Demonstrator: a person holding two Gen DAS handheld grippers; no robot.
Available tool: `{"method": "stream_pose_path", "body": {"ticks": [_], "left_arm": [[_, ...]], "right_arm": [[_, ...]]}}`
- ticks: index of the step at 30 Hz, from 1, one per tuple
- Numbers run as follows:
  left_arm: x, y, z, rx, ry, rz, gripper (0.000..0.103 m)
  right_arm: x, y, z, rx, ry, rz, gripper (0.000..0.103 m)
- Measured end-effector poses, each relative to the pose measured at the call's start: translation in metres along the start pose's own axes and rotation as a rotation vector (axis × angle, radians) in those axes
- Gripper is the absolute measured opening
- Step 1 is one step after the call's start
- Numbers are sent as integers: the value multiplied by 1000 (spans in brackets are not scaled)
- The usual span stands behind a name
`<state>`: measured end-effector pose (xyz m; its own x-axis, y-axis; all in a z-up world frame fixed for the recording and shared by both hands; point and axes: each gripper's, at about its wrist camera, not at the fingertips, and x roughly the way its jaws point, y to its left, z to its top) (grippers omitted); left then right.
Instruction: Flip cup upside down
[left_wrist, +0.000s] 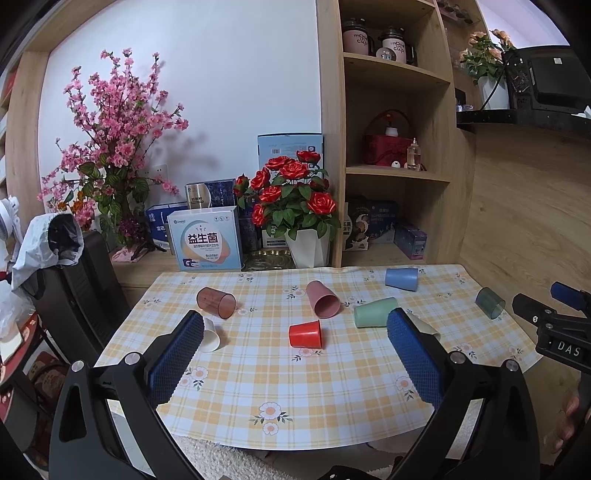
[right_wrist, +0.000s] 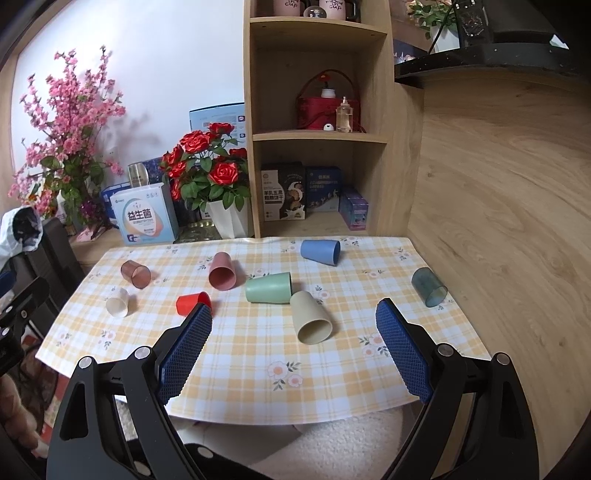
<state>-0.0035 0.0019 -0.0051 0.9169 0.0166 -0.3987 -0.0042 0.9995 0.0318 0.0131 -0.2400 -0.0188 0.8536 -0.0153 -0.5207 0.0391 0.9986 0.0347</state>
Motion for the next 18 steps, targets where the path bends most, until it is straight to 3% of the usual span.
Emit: {"method": "stream_pose_path", "body": {"ticks": [18], "left_arm": [[0,0,0,0,1,-1,97]], "right_arm": [[1,-2,2,3,3,-1,88]]}}
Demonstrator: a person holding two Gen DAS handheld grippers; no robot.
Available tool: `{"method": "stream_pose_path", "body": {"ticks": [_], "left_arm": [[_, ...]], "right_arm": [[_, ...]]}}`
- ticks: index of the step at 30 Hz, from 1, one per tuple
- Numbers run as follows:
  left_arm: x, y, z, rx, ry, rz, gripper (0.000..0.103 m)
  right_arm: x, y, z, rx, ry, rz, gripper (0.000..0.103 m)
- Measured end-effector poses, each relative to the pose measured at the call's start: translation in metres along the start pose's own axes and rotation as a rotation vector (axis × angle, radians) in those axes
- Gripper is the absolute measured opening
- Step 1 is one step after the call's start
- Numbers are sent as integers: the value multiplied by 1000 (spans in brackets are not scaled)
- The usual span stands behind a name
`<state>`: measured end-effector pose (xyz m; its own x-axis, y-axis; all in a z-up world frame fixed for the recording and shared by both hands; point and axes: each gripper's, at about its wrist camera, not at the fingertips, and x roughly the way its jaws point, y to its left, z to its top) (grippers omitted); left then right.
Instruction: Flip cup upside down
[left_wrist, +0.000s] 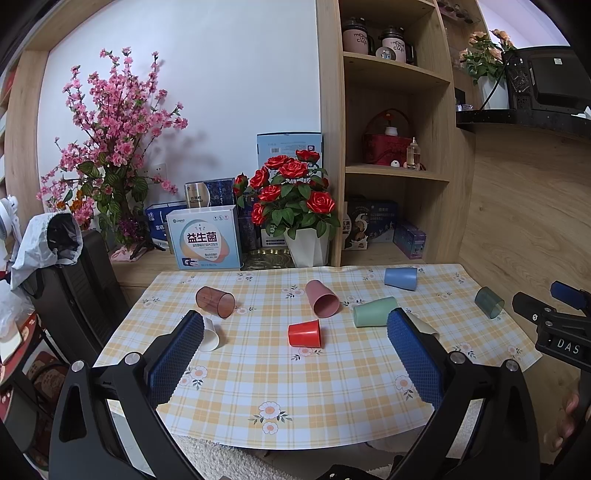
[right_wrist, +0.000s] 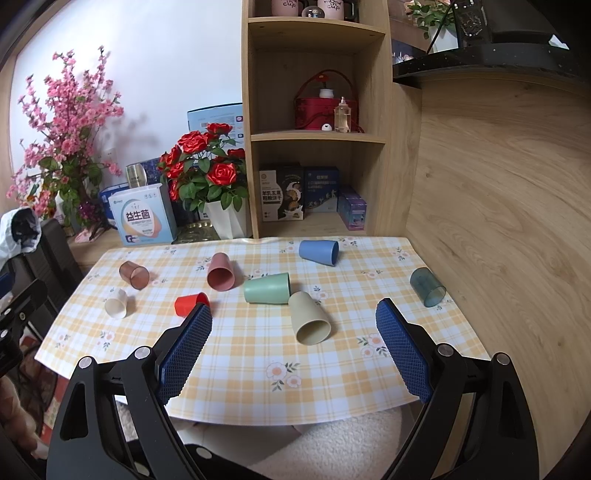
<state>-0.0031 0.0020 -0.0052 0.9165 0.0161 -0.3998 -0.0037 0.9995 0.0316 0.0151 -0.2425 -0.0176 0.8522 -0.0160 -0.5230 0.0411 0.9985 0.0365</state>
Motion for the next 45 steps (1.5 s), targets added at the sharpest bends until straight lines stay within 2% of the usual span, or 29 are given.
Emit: {"method": "stream_pose_path", "body": {"ticks": [19,23,30,35,39,42,45], "left_arm": [[0,0,1,-2,4,2,97],[-1,-1,-1,-7,-2,-20,97],[2,1,0,2,-10,-15,97],[34,21,3,0,26,35,97],[76,46,0,-40,114,55,97],[102,62,-3,-62,137,100,97],[125,75,-6,-80,170,109,97]], "right_arm": [[1,-3,0,4,5,-3,88],[2,-3,-2,6,8,-1,88],[14,-10,-3,44,14,55,87],[46,-22,4,41,12,52,87],[79,-31,15,72,17,65,87],[102,-32,20,76,33,66,87],[128,-30,19,81,68,78,87]]}}
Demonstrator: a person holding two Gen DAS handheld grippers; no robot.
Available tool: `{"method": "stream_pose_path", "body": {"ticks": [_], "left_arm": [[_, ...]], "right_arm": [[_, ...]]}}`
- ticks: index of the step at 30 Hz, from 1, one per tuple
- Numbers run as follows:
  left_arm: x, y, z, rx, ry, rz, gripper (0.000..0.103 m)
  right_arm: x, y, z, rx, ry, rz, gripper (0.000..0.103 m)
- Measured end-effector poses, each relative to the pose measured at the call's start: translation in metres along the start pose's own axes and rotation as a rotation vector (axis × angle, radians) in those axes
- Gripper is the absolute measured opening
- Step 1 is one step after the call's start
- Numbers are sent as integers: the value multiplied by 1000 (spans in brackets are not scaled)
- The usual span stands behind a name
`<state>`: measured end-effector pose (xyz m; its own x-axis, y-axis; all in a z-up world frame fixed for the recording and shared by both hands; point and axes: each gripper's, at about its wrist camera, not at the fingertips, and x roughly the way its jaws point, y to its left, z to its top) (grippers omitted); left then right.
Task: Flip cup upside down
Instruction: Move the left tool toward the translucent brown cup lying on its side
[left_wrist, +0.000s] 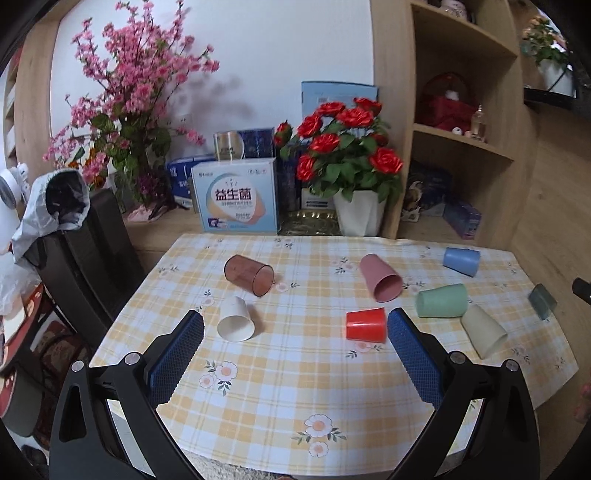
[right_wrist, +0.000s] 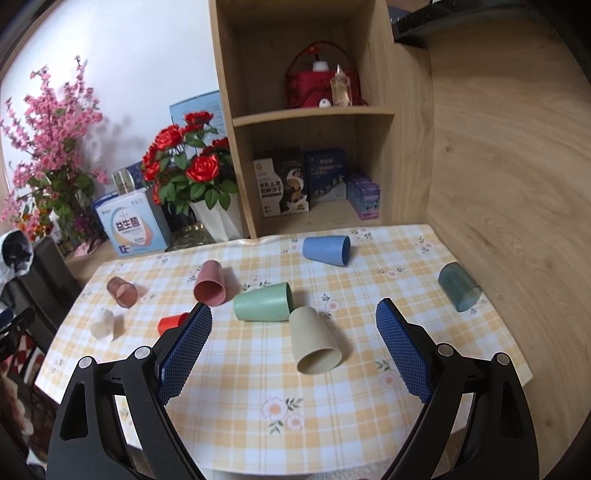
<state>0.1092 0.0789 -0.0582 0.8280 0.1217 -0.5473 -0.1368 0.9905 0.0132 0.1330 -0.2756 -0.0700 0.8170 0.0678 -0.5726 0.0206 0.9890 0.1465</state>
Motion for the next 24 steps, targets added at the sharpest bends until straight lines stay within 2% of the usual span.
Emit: {"method": "stream_pose_path", "body": {"ticks": [8,12,16,19,22,24], "left_arm": [[57,13,3,-67,30,-21,97],[82,11,2,-49,49,-16,97],[103,12,-2,-49,78,-4,97],[112,12,-3,-24,82,1,97],[121,12,-2,-10,95,-7,97],[125,15,0,-24,94,-11,97]], "right_arm": [[65,-1,-11,-2,159,56,87],[86,-4,-16,6,228,77,87],[104,-12,-17,-5,277,44,87],[116,-20,-11,-62,290,-9,87],[134,-34,0,-97,317,18,88],[147,-43,6,-117,335,-8,88]]}}
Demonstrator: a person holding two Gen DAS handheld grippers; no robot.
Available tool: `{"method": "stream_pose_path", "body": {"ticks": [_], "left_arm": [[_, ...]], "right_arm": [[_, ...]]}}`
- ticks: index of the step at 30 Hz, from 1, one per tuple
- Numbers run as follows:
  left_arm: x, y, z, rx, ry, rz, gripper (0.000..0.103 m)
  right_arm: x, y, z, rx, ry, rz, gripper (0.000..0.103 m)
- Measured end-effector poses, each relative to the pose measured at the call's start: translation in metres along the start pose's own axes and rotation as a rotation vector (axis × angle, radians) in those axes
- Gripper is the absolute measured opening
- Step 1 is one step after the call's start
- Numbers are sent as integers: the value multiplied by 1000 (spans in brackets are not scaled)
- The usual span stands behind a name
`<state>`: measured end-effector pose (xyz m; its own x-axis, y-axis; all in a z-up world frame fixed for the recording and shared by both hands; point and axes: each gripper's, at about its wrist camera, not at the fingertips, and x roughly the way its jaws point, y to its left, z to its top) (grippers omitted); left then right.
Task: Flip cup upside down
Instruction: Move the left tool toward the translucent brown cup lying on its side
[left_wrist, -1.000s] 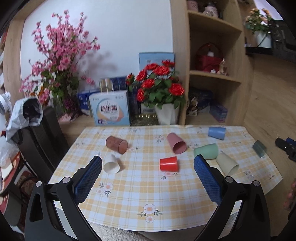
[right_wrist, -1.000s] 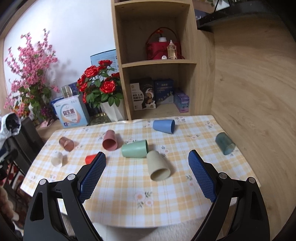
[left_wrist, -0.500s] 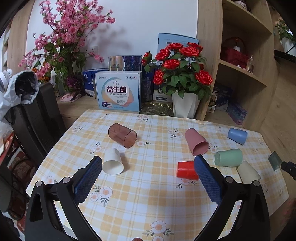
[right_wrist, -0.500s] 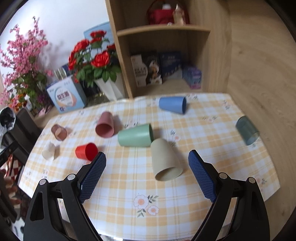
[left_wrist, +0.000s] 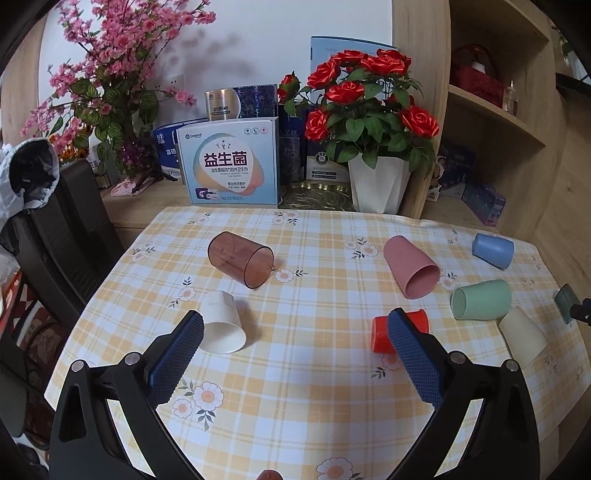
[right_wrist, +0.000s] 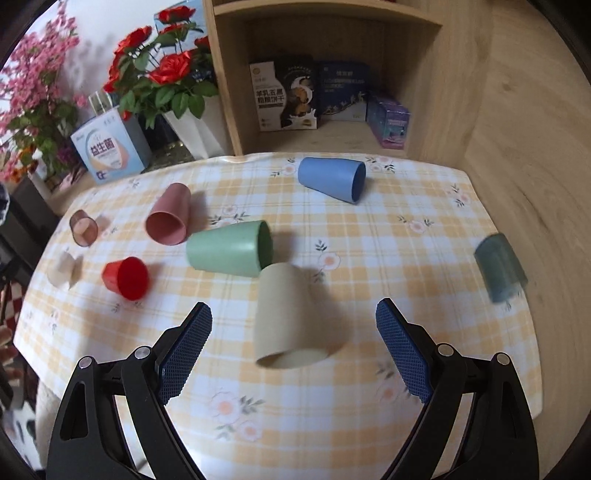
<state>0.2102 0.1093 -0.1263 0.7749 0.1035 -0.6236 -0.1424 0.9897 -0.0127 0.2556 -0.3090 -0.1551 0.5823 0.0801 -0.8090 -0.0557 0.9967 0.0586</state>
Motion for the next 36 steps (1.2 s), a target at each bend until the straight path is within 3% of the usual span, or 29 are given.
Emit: {"method": "stream_pose_path", "body": {"ticks": [2,7,11,15,24,27,29,33,36], "left_arm": [[4,3,1,-18,4,-7,97],[11,18,0,-66,9,4,97],[21,42,-3,-136,71,-2,97],[29,63,0,-180,118,40,97],[43,76,3,-214,174,62,90],[51,73,3,-213,193,44,89],[57,71,5,-225,212,15,83],[90,84,25,-344,317,-74,78],[127,96,51,-428,374,-83,78]], "right_arm": [[8,-12,7,16,11,-40,88],[23,-26,4,124,24,-14,88],[37,-22,-8,143,52,4,88],[46,-22,-14,171,71,19,88],[49,-25,-20,185,83,25,88],[49,-27,-20,192,85,19,88],[50,-28,-20,196,90,15,88],[51,-28,-19,192,92,13,88],[53,-25,-17,189,92,14,88]]}}
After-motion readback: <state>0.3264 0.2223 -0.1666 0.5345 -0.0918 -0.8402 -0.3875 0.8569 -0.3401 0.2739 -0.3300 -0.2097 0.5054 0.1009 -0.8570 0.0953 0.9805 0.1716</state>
